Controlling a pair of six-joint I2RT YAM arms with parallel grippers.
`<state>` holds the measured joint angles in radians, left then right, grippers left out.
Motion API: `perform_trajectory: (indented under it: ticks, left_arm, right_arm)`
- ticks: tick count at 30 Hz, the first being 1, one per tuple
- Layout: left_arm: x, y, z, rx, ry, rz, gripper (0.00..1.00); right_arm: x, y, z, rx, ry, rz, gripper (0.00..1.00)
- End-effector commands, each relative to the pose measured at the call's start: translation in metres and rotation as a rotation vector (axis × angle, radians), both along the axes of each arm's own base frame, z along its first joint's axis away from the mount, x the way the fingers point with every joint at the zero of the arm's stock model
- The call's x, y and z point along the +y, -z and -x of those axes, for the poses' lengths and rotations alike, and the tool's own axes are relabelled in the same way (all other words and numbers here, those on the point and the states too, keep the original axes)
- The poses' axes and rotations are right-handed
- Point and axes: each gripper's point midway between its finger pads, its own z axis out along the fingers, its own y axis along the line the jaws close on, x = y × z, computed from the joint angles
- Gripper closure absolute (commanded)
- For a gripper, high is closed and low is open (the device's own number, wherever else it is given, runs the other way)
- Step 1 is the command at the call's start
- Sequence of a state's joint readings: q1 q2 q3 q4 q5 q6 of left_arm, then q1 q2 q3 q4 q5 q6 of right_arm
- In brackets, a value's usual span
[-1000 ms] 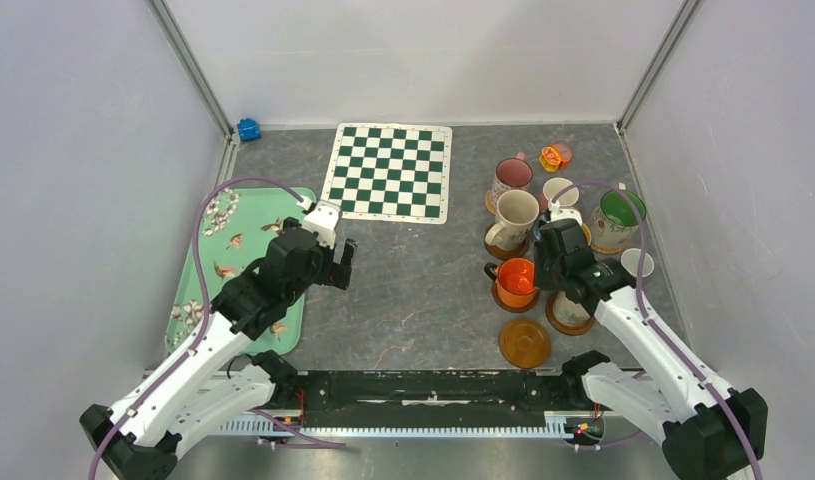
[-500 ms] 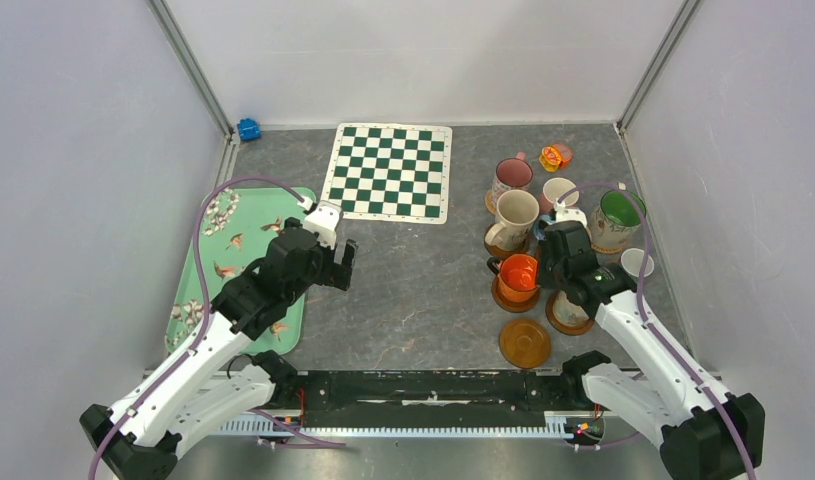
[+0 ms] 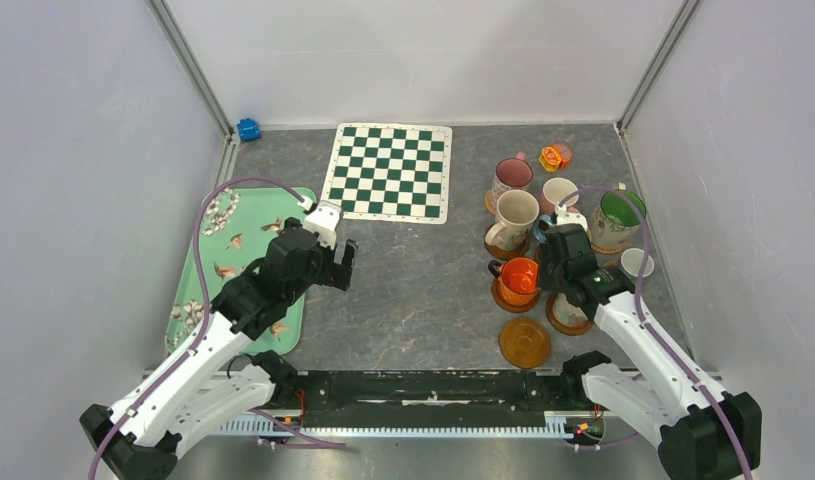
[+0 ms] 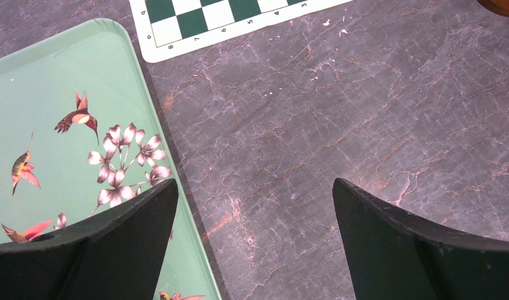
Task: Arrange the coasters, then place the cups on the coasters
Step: Place the cup on the coaster.
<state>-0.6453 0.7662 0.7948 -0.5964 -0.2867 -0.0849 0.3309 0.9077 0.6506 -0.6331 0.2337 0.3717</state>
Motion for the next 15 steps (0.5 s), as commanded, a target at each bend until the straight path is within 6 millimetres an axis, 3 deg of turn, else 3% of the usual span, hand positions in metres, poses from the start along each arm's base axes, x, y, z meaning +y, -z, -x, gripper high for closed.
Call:
perform_trajectory:
  ticks: [1, 8, 15]
  left_arm:
    - [-0.001, -0.004, -0.004, -0.028, 0.013, -0.003, 0.00]
    - [-0.001, -0.004, -0.004, -0.028, 0.011, -0.003, 0.00]
    - [-0.001, -0.003, -0.003, -0.027, 0.014, -0.007, 0.00]
  right_arm:
    - [0.006, -0.015, -0.017, -0.092, 0.015, -0.046, 0.99]
    - [0.003, -0.013, -0.016, -0.086, 0.031, -0.041, 0.91]
    - [-0.002, -0.036, -0.021, -0.102, 0.049, -0.011, 0.71]
